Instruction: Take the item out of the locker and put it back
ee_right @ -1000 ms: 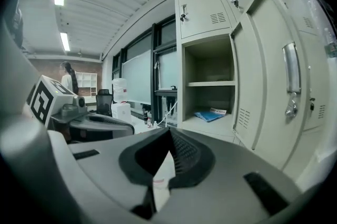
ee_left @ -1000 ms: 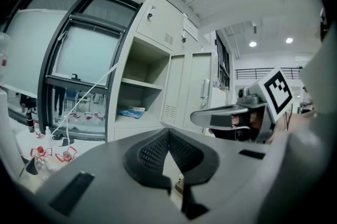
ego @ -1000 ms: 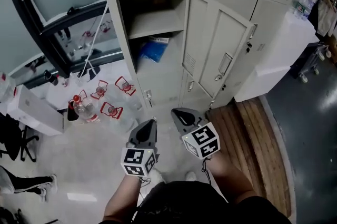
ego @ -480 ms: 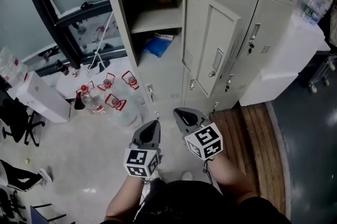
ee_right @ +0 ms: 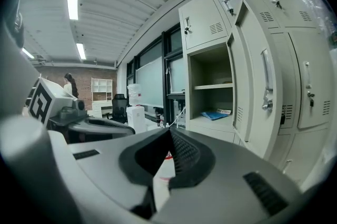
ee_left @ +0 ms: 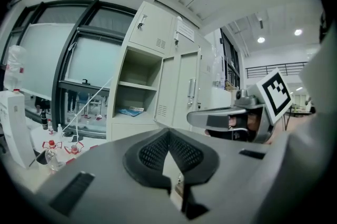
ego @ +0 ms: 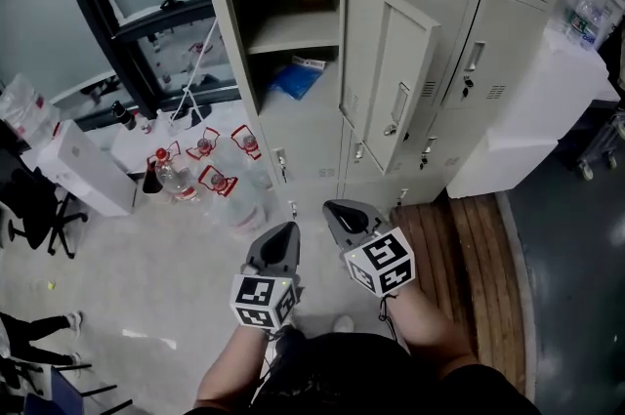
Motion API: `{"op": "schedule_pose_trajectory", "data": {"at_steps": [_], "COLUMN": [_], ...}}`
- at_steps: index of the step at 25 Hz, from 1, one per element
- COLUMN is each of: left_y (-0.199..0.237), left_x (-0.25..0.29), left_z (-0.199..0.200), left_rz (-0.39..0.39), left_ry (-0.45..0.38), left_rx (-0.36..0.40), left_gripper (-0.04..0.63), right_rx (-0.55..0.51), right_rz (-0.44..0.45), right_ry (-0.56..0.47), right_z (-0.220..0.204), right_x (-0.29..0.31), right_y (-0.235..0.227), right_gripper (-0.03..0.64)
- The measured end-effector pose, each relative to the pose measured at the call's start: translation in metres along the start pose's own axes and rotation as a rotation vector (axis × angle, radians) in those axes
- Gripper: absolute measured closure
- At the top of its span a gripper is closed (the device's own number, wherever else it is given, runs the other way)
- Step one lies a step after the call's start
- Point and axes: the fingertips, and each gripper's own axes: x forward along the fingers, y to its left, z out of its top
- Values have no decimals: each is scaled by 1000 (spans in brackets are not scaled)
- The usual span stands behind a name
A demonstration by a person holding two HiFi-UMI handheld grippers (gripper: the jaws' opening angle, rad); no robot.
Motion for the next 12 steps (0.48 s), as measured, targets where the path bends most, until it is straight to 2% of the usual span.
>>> {"op": "schedule_pose_trajectory", "data": {"at_steps": [12], "left_y": [-13], "left_x": [-3], "left_z": [1], "left_rz": [-10], "left_ry": [-8], "left_rx": [1], "left_gripper": [591], "right_rx": [-5], "right_rz": [2], "right_ry": [8], "right_z": [-4], "right_x": [-11], "right_y": [1], "right_gripper": [617]}}
